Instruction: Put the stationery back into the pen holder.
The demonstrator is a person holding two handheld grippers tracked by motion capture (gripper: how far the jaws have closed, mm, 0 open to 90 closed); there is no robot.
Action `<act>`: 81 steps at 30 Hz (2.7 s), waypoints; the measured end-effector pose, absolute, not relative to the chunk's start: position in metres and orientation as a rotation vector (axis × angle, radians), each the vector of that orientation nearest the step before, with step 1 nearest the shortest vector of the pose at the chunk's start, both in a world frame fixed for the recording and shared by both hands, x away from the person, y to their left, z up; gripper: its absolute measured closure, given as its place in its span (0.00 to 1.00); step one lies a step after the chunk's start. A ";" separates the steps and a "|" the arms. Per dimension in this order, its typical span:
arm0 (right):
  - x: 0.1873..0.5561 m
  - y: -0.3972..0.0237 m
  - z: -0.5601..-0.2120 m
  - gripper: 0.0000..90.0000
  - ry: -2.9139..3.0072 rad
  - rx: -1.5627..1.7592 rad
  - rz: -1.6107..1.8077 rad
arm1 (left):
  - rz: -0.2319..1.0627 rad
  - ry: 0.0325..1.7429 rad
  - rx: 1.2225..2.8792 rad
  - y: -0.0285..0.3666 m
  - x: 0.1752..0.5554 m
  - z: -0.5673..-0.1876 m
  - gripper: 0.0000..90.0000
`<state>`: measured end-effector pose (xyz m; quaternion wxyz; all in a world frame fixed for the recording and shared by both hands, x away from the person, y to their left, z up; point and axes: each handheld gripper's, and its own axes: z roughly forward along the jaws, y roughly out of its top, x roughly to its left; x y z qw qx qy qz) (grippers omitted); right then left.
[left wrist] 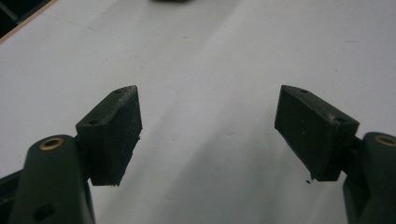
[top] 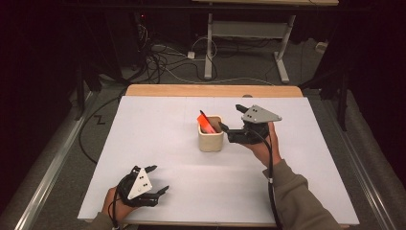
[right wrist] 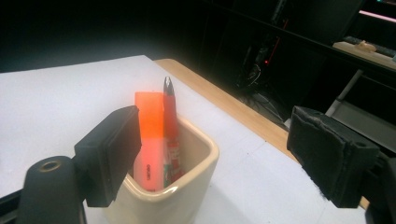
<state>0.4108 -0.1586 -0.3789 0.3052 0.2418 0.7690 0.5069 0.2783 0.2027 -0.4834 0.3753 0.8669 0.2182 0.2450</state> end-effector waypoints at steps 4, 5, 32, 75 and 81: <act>0.407 -0.161 -0.382 0.20 2.048 0.627 1.338 | 0.628 0.557 2.219 0.203 0.278 -0.483 0.25; 0.406 -0.161 -0.383 0.20 2.050 0.628 1.343 | 0.628 0.557 2.220 0.202 0.278 -0.483 0.25; 0.386 -0.169 -0.401 0.20 2.073 0.583 1.295 | 0.632 0.555 2.225 0.202 0.278 -0.484 0.25; 0.342 -0.199 -0.427 0.21 2.089 0.500 1.252 | 0.648 0.546 2.225 0.201 0.278 -0.483 0.25; 0.335 -0.207 -0.431 0.21 2.094 0.498 1.244 | 0.648 0.545 2.226 0.201 0.279 -0.483 0.25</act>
